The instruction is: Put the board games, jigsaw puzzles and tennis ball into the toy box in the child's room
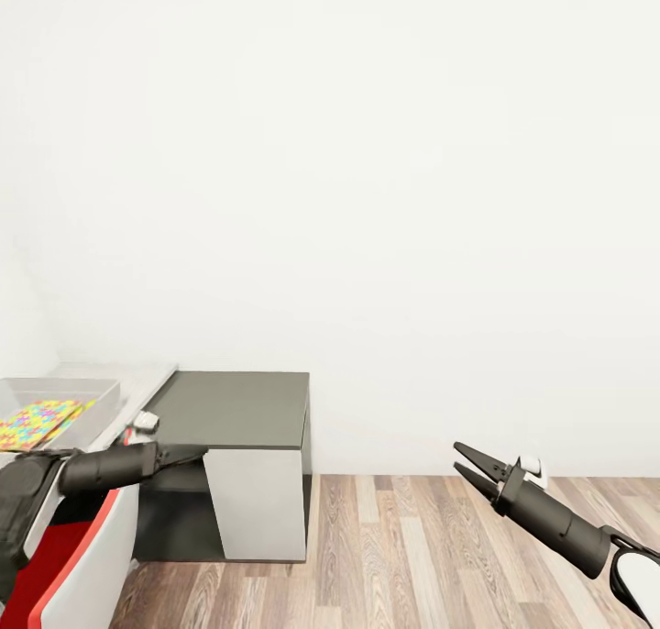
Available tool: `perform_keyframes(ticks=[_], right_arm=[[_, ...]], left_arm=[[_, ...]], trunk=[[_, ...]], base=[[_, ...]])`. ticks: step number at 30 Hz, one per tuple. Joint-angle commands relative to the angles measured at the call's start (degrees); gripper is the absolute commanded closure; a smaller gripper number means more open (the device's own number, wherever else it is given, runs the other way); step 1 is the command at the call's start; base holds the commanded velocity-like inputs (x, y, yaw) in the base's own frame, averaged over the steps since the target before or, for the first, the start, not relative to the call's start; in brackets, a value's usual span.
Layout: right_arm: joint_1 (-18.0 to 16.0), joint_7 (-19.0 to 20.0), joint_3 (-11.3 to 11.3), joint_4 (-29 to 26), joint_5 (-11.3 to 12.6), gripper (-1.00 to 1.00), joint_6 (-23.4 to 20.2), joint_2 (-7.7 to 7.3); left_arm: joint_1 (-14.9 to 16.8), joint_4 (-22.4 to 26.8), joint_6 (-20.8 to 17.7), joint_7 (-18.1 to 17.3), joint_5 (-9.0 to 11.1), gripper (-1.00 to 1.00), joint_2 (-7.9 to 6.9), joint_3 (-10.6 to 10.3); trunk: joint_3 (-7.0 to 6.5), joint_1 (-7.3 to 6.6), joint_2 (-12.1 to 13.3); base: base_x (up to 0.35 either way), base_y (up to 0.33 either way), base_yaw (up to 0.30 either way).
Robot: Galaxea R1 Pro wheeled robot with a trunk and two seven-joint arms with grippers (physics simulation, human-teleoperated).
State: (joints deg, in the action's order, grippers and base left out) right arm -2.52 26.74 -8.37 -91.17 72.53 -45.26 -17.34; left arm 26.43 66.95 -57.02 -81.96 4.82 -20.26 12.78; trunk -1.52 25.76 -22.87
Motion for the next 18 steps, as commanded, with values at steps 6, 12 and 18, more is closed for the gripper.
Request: perform_keyframes(ticks=[6, 12, 18], right_arm=[[-0.1, -0.4, 0.4, 0.2, -6.8, -1.0, 0.0, 1.33], [-0.3, -0.9, 1.3, 1.3, -15.8, -1.0, 0.1, 6.12], [-0.8, -6.3, 1.7, 1.7, -24.8, -1.0, -0.3, 10.54]], left_arm=[[0.3, -0.7, -0.6, 13.3, -0.8, -1.0, 4.42, -0.6], [0.4, -4.3, -0.4, 24.2, -1.1, -1.0, 5.96, -0.8], [-0.2, -9.3, -0.1, 31.5, -1.2, -1.0, 6.47, -1.1]], trunk=[[0.02, 0.02, 0.0], [0.02, 0.02, 0.0], [0.02, 0.02, 0.0]], base=[[0.0, 0.0, 0.0], [0.0, 0.0, 0.0], [0.0, 0.0, 0.0]])
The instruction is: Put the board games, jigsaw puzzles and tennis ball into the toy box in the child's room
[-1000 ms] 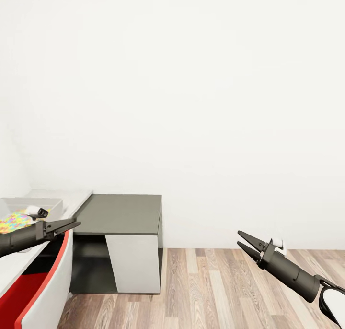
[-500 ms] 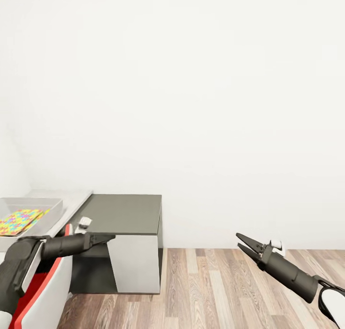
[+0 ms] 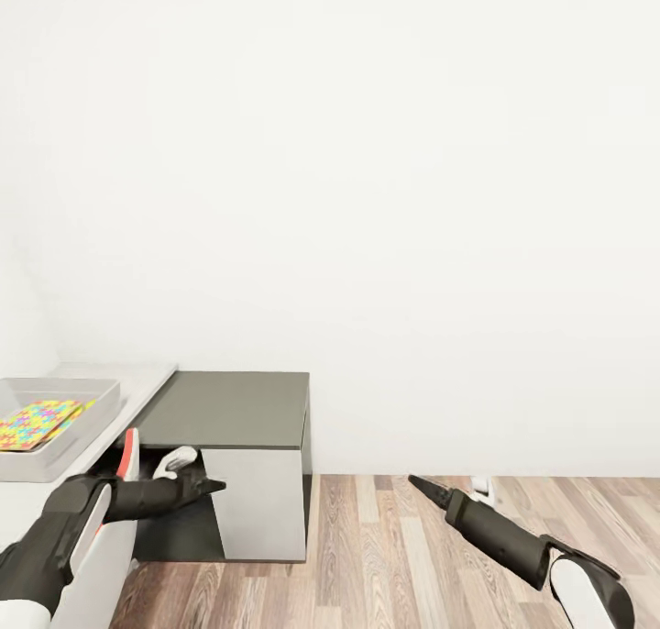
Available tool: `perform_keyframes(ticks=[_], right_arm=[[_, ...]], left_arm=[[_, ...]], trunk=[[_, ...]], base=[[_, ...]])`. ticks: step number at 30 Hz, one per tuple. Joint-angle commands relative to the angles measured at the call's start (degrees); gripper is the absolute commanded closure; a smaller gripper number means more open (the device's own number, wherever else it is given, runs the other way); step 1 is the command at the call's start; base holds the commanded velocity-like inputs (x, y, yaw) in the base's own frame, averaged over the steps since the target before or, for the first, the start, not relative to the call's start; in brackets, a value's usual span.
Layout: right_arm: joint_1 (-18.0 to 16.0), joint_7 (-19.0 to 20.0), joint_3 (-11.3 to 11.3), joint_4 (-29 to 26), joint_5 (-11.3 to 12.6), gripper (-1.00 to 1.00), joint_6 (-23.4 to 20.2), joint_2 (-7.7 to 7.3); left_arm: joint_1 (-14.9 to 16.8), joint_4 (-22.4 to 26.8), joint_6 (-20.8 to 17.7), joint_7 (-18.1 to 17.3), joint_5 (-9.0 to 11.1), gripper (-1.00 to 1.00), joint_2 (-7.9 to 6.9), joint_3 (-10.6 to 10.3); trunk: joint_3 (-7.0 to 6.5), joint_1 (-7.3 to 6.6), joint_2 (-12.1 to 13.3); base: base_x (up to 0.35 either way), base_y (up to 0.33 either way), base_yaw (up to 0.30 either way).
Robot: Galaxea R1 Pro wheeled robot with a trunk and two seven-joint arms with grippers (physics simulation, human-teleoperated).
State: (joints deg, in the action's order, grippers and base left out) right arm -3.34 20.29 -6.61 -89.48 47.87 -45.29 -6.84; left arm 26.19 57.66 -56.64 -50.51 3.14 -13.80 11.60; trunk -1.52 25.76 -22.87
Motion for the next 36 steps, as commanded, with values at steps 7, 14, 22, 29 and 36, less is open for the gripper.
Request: perform_keyframes(ticks=[7, 14, 22, 29, 36], right_arm=[[-0.1, -6.1, 0.5, 1.6, -2.7, -1.0, -0.9, 2.71], [-0.1, -10.2, 3.2, 6.2, -3.4, -1.0, -1.4, 3.25], [0.2, -12.7, 5.9, 11.3, -3.6, -1.0, -1.0, 3.23], [0.5, -13.6, 9.4, 12.8, -3.7, -1.0, -0.6, 2.85], [0.6, -14.6, 10.6, 14.4, -4.8, -1.0, -0.5, 2.99]], left_arm=[[-3.1, -3.5, 2.8, 5.0, 0.3, -1.0, 0.06, -0.1], [-5.6, -8.7, 6.4, 10.3, -0.6, -1.0, 0.2, -0.2], [-6.2, -18.6, 14.2, 11.9, -1.2, -1.0, 0.18, -0.2], [-6.2, -28.3, 21.9, 14.9, -3.7, -1.0, 0.18, -0.2], [-6.2, -33.3, 26.4, 18.0, -4.5, -1.0, 0.14, -0.3]], trunk=[[0.02, 0.02, 0.0], [0.02, 0.02, 0.0], [0.02, 0.02, 0.0], [0.07, 0.02, 0.0], [0.5, 0.02, 0.0]], base=[[0.0, 0.0, 0.0], [-0.001, 0.0, 0.0], [-0.192, 0.0, 0.0], [-0.298, 0.0, 0.0], [-0.11, 0.0, 0.0]])
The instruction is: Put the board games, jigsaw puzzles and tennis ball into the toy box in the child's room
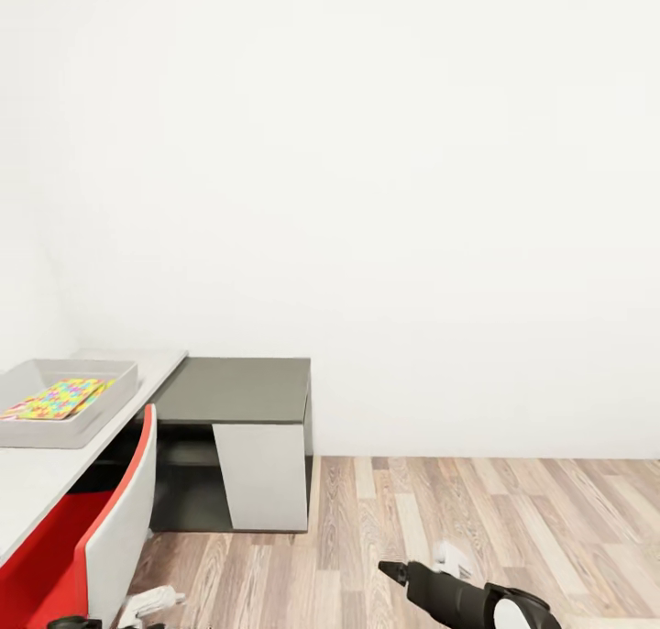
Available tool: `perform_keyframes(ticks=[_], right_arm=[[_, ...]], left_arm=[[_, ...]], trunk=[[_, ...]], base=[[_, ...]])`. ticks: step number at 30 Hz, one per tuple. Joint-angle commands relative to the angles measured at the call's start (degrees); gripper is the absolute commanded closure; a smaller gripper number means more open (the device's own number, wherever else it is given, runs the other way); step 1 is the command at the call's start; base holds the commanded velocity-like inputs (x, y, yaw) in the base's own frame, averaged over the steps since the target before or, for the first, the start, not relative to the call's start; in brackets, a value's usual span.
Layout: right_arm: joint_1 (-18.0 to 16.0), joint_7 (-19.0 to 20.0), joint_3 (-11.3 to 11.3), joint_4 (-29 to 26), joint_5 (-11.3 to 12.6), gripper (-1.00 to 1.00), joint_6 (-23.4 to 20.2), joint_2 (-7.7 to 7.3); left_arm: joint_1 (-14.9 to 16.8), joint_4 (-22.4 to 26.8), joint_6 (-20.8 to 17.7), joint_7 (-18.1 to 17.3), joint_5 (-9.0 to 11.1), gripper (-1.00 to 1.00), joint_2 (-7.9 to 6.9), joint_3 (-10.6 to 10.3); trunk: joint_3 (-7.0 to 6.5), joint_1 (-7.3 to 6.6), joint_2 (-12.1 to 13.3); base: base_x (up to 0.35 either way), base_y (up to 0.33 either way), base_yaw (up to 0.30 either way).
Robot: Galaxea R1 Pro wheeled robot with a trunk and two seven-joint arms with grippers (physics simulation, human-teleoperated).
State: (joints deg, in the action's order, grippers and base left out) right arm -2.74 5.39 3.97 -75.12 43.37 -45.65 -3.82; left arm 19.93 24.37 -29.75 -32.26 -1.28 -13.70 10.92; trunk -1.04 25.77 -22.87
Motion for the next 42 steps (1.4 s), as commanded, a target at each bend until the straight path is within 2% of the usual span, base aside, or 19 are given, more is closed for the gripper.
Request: perform_keyframes(ticks=[1, 5, 6, 11, 15, 16, 22, 27, 30, 31, 35, 36, 42], right_arm=[[0.0, -0.1, 0.1, 0.4, -0.9, -1.0, -0.2, 0.02], [-0.1, -1.7, 0.2, 2.9, -4.4, -1.0, -0.1, 0.23], [-0.1, -2.3, 0.2, 4.6, -6.4, -1.0, -0.1, 0.29], [-0.1, -3.1, 0.1, 11.2, -10.9, -1.0, 1.2, 0.43], [-0.1, -3.2, 0.2, 16.6, -12.0, -1.0, 4.8, 0.46], [-0.1, -3.3, 0.2, 19.7, -12.3, -1.0, 6.9, 0.47], [-0.1, -3.5, 2.2, 29.5, -14.5, -1.0, 12.9, 0.48], [-0.1, -3.7, 5.5, 41.7, -19.0, -1.0, 23.9, 0.48], [-0.1, -3.7, 6.1, 47.1, -19.9, -1.0, 28.1, 0.48], [-0.1, -3.7, 6.3, 50.8, -20.3, -1.0, 30.9, 0.52], [-0.1, -3.7, 6.6, 58.2, -20.7, -1.0, 37.0, 0.72], [-0.1, -3.7, 6.6, 61.6, -20.8, -1.0, 40.5, 0.89], [-0.1, -3.7, 6.6, 71.2, -20.8, -1.0, 52.8, 0.9]], left_arm=[[0.0, -0.4, 0.0, 0.2, -0.1, -1.0, 0.05, 0.4], [0.0, -2.1, 1.7, 2.1, -0.2, -1.0, 0.08, 0.4], [0.0, -2.9, 2.6, 3.1, -0.3, -1.0, 0.11, 0.4], [0.0, -5.9, 5.5, 6.7, -0.3, -1.0, 0.2, 0.4], [0.0, -8.1, 7.5, 9.2, -0.4, -1.0, 0.35, 0.4], [0.0, -9.6, 9.0, 10.5, -0.4, -1.0, 0.54, 0.4], [0.0, -15.4, 15.9, 15.3, -0.4, -1.0, 1.07, 0.4], [-0.7, -23.5, 26.0, 22.3, -0.6, -1.0, 1.21, 0.3], [-2.5, -24.8, 28.9, 24.1, -1.6, -1.0, 1.26, 0.3], [-3.8, -25.3, 30.4, 25.0, -2.6, -1.0, 1.31, 0.3], [-5.7, -25.8, 32.9, 26.1, -4.7, -1.0, 1.41, 0.2], [-6.7, -25.9, 33.7, 26.6, -5.5, -1.0, 1.44, 0.2], [-9.4, -26.1, 35.3, 29.4, -6.5, -1.0, 1.58, 0.2]], trunk=[[0.11, 0.02, -0.1], [0.46, 0.02, -0.1], [0.55, 0.02, -0.1], [1.0, 0.02, -0.1], [1.37, 0.02, -0.1], [1.46, 0.02, -0.1], [2.01, 0.02, -0.1], [2.48, 0.02, -0.1], [2.75, 0.02, -0.1], [2.84, 0.02, -0.1], [3.21, 0.02, -0.1], [3.31, 0.02, -0.1], [3.86, 0.02, -0.1]], base=[[-0.033, 0.0, 0.0], [-0.02, 0.0, 0.0], [-0.009, 0.0, 0.0], [-0.005, 0.0, 0.0], [-0.001, 0.0, 0.0], [0.0, 0.0, 0.0], [0.0, 0.0, 0.0], [0.0, 0.0, 0.0], [0.0, 0.0, 0.0], [0.0, 0.0, 0.0], [0.0, 0.0, 0.0], [0.0, 0.0, 0.0], [0.0, 0.0, 0.0]])
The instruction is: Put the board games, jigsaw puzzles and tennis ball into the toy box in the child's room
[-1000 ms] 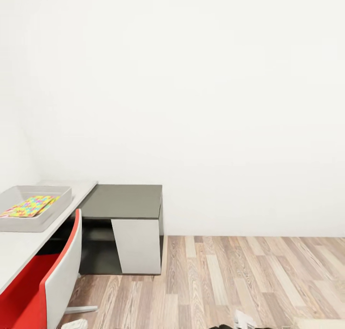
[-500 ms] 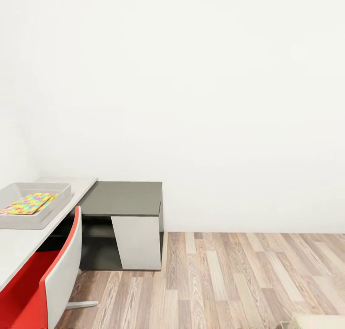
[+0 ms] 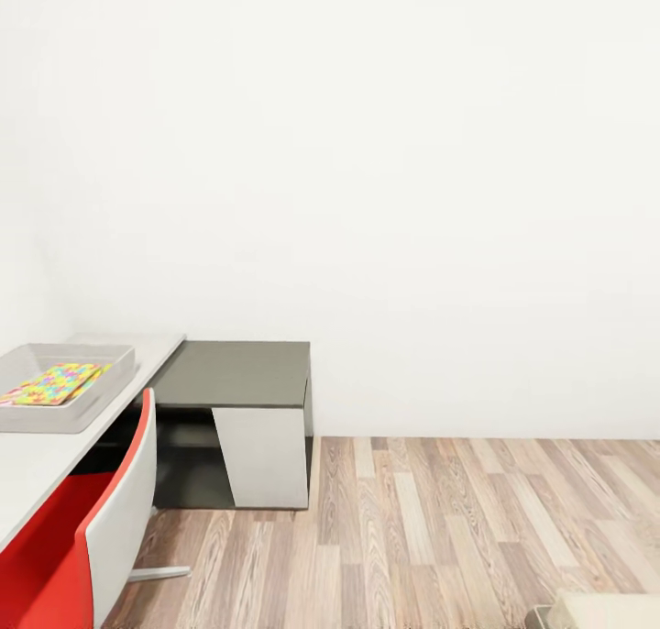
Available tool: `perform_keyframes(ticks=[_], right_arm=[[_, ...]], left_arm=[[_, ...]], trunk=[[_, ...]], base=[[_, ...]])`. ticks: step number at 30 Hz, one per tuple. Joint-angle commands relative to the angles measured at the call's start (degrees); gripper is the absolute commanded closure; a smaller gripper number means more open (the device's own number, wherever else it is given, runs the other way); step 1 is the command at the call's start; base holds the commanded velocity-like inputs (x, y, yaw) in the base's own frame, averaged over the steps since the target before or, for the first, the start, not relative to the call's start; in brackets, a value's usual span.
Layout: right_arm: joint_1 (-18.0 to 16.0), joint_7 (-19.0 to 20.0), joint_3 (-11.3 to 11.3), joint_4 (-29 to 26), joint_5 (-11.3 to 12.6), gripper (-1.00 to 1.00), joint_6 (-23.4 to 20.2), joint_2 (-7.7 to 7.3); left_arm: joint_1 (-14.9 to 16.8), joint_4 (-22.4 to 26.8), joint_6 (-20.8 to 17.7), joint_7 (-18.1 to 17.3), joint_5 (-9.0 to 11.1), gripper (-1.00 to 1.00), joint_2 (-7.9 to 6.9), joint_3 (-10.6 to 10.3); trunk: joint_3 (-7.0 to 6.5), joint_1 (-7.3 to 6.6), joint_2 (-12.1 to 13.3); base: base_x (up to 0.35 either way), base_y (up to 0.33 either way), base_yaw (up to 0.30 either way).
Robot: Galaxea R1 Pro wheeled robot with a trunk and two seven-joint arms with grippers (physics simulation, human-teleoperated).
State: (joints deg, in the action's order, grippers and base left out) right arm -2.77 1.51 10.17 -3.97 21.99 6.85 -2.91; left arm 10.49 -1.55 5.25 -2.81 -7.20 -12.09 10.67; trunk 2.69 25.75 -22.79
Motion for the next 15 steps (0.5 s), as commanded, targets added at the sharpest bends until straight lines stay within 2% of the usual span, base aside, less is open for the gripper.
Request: perform_keyframes(ticks=[1, 6, 10, 15], right_arm=[[-0.1, 0.2, 0.5, 0.8, 0.6, -1.0, 1.6, -0.08], [0.1, 0.2, 0.5, 3.0, 0.6, -1.0, 6.0, -0.2], [0.5, 0.1, 0.5, 3.5, 0.7, -1.0, 7.1, -0.3], [0.9, 0.1, 0.4, 3.6, 0.7, -1.0, 7.7, -0.57]], left_arm=[[-0.2, -0.2, 0.6, 0.5, -0.6, -1.0, 0.06, 0.5], [-2.1, -0.2, 1.8, 4.2, -0.8, -1.0, 1.05, 0.5], [-3.4, -0.2, 2.6, 6.8, -0.8, -1.0, 2.0, 0.5], [-4.3, -0.2, 3.0, 8.0, -0.8, -1.0, 2.26, 0.6]], trunk=[[0.22, 0.03, -0.1], [0.68, 0.03, -0.1], [1.05, 0.03, -0.1], [1.51, 0.03, -0.1]], base=[[0.0, 0.0, 0.0], [0.0, 0.0, 0.0], [0.0, 0.0, 0.0], [0.0, 0.0, 0.0]])
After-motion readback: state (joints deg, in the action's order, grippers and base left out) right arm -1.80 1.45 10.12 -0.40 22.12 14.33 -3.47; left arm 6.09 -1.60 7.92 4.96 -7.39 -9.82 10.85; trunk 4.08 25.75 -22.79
